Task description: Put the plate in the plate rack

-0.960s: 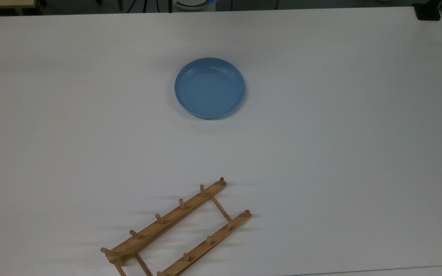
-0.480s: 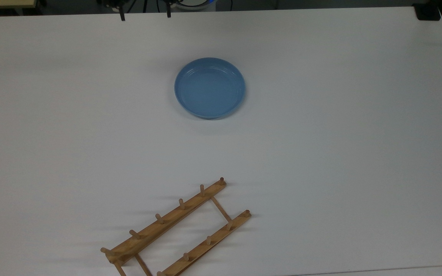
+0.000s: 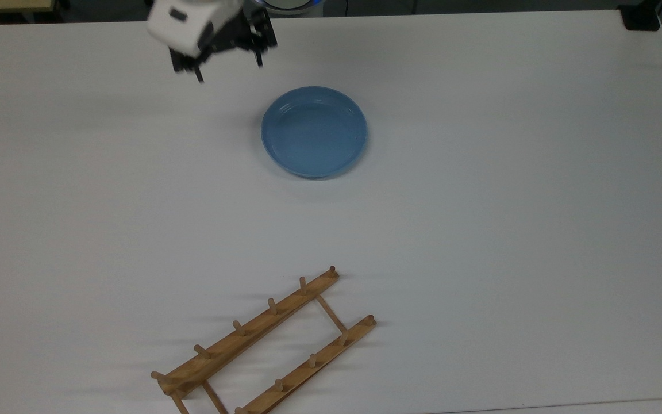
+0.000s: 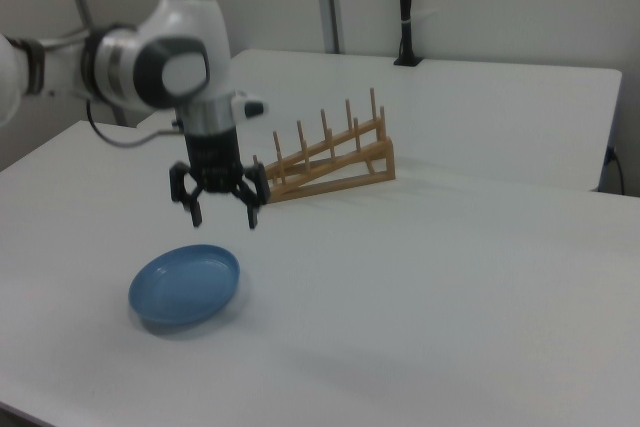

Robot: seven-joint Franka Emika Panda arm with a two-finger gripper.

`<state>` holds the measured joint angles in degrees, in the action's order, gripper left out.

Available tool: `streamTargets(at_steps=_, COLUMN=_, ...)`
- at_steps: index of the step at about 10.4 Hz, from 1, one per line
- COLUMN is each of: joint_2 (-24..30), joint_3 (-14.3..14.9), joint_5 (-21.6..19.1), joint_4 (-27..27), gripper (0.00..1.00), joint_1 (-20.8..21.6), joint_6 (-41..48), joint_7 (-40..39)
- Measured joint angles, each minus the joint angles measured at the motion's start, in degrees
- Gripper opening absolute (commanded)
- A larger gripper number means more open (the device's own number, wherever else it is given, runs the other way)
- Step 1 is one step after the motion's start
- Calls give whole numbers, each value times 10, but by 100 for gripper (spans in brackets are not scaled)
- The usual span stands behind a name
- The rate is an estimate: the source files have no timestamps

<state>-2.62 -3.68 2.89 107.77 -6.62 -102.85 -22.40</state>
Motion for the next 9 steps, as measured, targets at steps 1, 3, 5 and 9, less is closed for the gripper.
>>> streamTargets(at_steps=1, joint_2=-7, joint_3=-8, joint_5=-1, joint_4=41, gripper=100, joint_1=0, joint_6=-60, joint_7=2)
streamTargets(at_steps=3, joint_2=-20, joint_3=-23, joint_5=-3, joint_4=101, gripper=100, joint_1=1, joint_6=-143, joint_7=33)
streamTargets(at_steps=5, joint_2=-44, joint_3=-39, joint_5=-4, joint_4=115, gripper=100, joint_1=2, joint_6=-173, joint_7=84)
streamTargets(at_steps=9, joint_2=-100, joint_3=-43, joint_5=-4, joint_4=116, gripper=80, joint_1=2, joint_6=-216, joint_7=162)
